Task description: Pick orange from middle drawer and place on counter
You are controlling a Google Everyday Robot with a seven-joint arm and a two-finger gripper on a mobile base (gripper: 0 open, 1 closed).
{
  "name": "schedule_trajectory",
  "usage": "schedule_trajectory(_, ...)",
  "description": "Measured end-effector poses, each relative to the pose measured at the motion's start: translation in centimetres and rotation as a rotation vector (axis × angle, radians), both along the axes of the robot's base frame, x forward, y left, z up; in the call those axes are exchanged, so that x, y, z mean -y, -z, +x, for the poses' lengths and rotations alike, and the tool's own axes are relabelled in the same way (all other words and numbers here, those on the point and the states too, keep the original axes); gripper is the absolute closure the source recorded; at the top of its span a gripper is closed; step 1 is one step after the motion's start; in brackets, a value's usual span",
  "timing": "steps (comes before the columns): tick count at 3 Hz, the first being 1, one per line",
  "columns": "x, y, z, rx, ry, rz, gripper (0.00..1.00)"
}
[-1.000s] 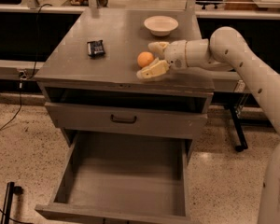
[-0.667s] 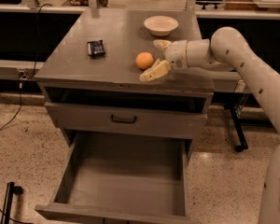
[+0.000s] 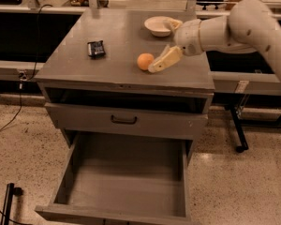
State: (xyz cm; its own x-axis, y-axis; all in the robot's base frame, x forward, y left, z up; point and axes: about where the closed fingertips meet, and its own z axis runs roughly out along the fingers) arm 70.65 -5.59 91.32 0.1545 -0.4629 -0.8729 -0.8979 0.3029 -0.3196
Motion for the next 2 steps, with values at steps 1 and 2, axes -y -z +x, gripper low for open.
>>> schedule_trajectory(1, 3.7, -4.9, -2.8, 0.123, 0.11, -0.037, 0.0)
schedule_trajectory(2, 4.8, -5.6, -3.0, 0.14, 0.14, -0.038, 0.0)
